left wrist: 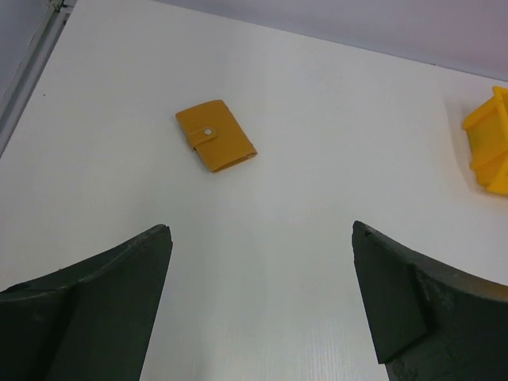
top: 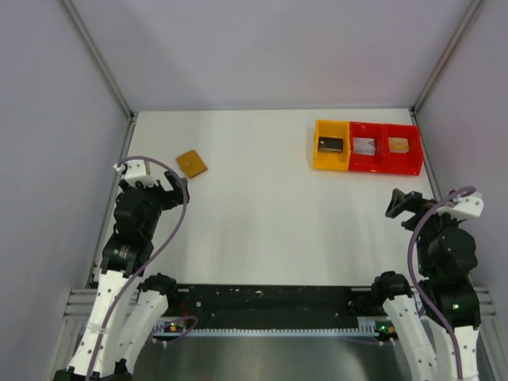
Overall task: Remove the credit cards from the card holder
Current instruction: Move the card holder to the center of the board.
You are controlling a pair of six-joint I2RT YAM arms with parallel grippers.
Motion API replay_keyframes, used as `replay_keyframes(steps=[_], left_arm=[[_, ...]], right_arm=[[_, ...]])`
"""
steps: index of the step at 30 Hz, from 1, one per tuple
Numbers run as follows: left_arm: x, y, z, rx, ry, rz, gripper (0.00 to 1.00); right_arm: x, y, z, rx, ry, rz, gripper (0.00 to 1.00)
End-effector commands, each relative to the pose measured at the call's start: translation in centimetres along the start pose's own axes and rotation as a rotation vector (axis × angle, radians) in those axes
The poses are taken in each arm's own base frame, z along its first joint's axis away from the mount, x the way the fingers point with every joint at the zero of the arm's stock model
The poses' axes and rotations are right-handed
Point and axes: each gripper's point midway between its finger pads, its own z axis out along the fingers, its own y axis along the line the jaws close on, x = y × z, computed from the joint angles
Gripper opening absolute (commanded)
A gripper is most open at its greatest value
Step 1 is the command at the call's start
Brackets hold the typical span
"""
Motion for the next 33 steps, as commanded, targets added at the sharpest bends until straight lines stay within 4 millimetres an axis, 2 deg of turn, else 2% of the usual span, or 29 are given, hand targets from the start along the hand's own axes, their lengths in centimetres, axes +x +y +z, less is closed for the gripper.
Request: replay_keyframes(steps=[1, 4, 7, 14, 19, 22, 28, 30, 33], left_arm=[[-0.4, -0.7, 1.4, 0.005, -0.001, -0.09, 0.99], [-0.4, -1.5, 2.5, 0.012, 0.028, -0.175, 0.99], [0.3, -2.7, 4.6, 0.048, 0.056, -0.265, 0.99], [3.4, -2.5, 11.8, 0.035, 0.14, -0.438, 0.98], [5.5, -0.3, 16.1, 0.032, 0.182, -0.571, 0.97], [6.5, 1.7, 18.3, 0.006, 0.206, -0.602, 0.94], [10.3, 6.8, 20.7, -0.145, 0.272, -0.595, 0.89], [11.8, 7.6, 21.3, -0.142, 0.319, -0.613, 0.86], [13.4, 7.2, 22.3, -0.064, 0.391, -0.63, 0.78]], right_arm=[[-1.0, 1.1, -0.2, -0.057, -0.035, 0.028, 0.99], [-0.8, 1.7, -0.3, -0.09, -0.025, 0.033, 0.99], [-0.2, 2.0, -0.2, -0.104, -0.011, 0.045, 0.99], [0.9, 3.4, -0.2, -0.187, 0.029, 0.018, 0.99], [0.9, 3.5, -0.3, -0.193, 0.03, 0.018, 0.99], [1.0, 3.5, -0.3, -0.198, 0.035, 0.017, 0.99], [1.1, 3.5, -0.3, -0.196, 0.036, 0.018, 0.99], [1.1, 3.4, -0.3, -0.19, 0.036, 0.019, 0.99], [1.1, 3.2, -0.2, -0.181, 0.035, 0.016, 0.99]])
